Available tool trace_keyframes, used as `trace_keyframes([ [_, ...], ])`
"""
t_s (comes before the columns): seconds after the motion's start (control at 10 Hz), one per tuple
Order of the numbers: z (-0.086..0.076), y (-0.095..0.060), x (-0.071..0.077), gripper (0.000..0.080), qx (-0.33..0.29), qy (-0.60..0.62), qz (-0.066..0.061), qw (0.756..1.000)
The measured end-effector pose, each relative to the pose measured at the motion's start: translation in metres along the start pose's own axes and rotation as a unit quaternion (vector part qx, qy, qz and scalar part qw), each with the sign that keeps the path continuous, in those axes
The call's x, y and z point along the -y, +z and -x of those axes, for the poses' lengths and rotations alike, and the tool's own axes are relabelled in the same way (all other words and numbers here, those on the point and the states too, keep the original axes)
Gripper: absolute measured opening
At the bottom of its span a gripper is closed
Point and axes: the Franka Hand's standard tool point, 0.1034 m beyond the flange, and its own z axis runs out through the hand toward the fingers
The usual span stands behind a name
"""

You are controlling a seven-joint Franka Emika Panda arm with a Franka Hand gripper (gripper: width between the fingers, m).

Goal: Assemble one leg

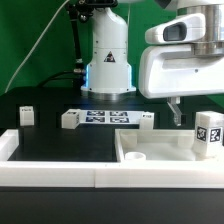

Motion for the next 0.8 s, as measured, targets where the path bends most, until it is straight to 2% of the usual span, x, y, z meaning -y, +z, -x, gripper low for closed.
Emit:
trace_keyframes([
  [0.3, 0.0012, 0.0015, -0.0021, 0.0625, -0.005, -0.024, 0.000, 1.000],
  [0.4, 0.0013, 0.0017, -0.0021, 0.0456, -0.005, -0.020, 0.000, 1.000],
  [0.5, 0.0013, 0.0018, -0.0017, 0.0456, -0.004, -0.012, 0.000, 1.000],
  [0.6, 0.0015, 0.0021, -0.0014, 0.0290, -0.004, 0.007, -0.001, 1.000],
  [0.8, 0.0016, 0.0023, -0.0005, 0.0290, -0.004, 0.067, -0.002, 0.998],
])
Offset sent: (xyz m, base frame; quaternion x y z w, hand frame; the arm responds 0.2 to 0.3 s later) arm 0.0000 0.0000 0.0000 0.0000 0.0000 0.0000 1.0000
